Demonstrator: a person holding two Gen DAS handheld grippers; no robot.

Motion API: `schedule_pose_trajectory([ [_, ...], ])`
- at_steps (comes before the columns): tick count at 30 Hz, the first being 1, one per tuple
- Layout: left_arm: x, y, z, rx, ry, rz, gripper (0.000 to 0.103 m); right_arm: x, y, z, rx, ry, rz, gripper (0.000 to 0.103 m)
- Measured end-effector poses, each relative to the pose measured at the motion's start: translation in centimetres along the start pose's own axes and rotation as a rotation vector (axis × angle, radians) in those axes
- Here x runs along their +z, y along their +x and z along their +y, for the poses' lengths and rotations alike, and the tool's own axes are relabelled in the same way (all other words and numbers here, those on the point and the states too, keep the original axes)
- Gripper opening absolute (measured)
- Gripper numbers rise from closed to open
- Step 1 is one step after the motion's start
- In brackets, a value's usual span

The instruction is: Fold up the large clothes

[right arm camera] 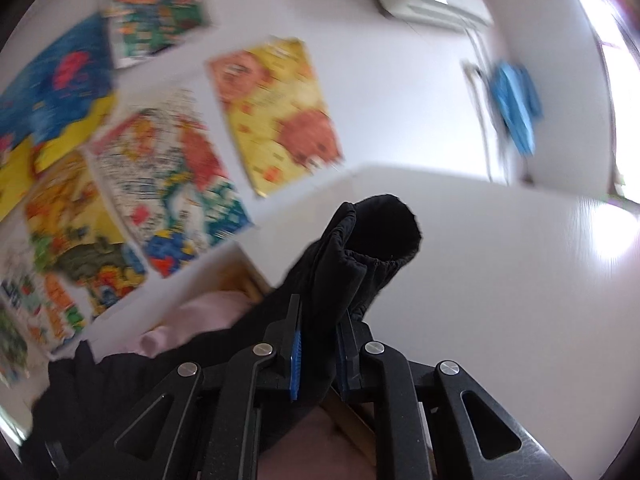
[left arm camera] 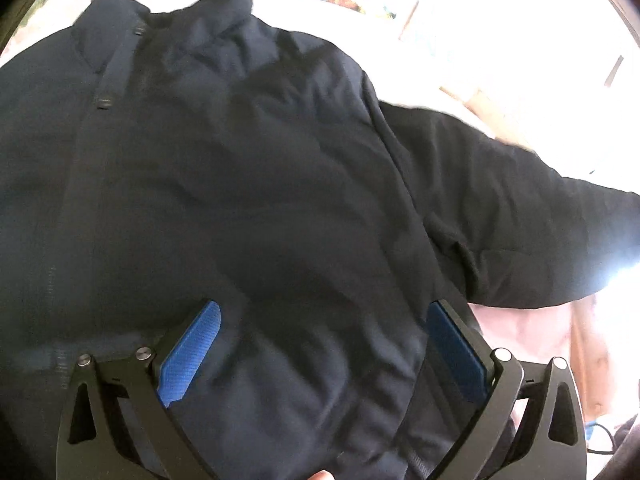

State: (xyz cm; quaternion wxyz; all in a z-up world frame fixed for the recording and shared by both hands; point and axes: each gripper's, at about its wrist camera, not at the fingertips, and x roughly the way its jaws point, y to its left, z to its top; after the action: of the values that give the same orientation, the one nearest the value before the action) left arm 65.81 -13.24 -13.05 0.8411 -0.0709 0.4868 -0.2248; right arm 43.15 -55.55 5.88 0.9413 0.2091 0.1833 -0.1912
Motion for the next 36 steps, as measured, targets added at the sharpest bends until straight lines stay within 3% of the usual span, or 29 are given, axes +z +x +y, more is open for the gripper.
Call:
schedule_pose_trajectory([
  [7,1.0,-8.1,3.7,-0.094,0.006,-0.067,0.101,-0.7,-4.6,11.4,0.181,-0.317,-0.158,0.012],
  [12,1.8,-15.8,5.5,-0.213,-0.026,-0.186,0.101,-3.7,-7.0,21.1,0.369,-0.52,-0.211,0.012],
  [18,4.5,-23.2,8.4,-0.379,-0.066,-0.311,0.101,-9.8,-8.3,29.9,0.52,-0.708,-0.223,0.012],
  [24,5.7,-24.8,12.7,-0.539,-0.181,-0.346,0.101,-17.2,-8.5,36.5,0.623,-0.858,-0.194,0.012],
  [28,5.5,-25.0,15.3,-0.483,-0.189,-0.323,0.101,-22.1,-8.4,39.1,0.658,-0.954,-0.157,0.012],
  [36,2.9,-19.6,18.7,-0.383,-0.222,-0.159,0.098,-31.2,-7.2,42.9,0.662,-1.159,-0.087,0.012],
])
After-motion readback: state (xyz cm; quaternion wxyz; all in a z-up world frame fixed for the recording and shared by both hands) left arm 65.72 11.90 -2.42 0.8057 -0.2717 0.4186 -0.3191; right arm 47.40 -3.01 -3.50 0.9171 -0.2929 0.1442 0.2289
